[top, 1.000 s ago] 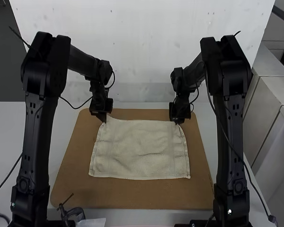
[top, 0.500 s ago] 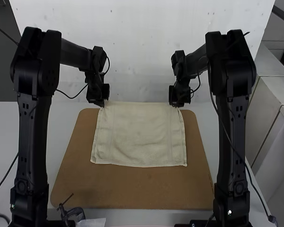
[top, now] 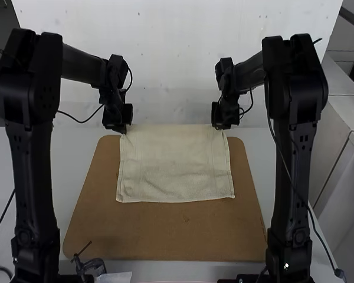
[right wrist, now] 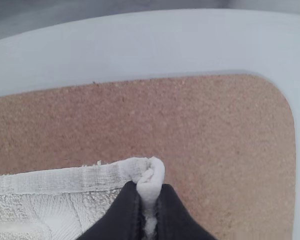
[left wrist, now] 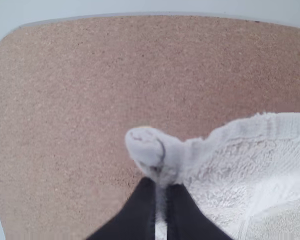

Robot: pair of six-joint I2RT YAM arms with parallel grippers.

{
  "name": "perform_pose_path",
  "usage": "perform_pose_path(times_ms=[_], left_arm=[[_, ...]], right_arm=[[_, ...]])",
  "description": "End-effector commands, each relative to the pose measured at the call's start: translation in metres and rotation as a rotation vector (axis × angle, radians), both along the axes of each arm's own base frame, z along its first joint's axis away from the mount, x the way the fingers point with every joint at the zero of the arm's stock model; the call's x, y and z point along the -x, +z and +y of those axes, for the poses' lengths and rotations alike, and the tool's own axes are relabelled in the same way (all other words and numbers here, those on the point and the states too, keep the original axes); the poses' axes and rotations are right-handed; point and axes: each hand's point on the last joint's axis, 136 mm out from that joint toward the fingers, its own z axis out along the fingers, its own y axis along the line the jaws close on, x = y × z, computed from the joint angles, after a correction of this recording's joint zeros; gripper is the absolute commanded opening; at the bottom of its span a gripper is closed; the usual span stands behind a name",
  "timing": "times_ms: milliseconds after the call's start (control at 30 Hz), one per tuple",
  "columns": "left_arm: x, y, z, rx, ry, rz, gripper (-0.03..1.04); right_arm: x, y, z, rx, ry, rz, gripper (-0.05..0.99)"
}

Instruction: Fold the towel.

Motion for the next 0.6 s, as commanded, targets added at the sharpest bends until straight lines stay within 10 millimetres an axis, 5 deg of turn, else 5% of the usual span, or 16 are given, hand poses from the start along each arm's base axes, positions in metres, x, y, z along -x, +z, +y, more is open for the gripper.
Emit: perform_pose_path(times_ms=[0,300,567], left_arm=[[0.025,0.007,-0.003,0.003,-0.024,0.007,0.01],[0.088,-0.002,-0.018,0.019,-0.106,0.038,0.01],[0.122,0.006,-0.017,0.022,-0.134,0.017,0.01]], right_arm=[[0.013,0.019,-0.001,0.014,0.002,-0.041,0.01],[0.071,0.004,-0.005,0.026,0.039,0.006,0.01],[0.113,0.002,-0.008,0.043,0.103,0.011,0.01]])
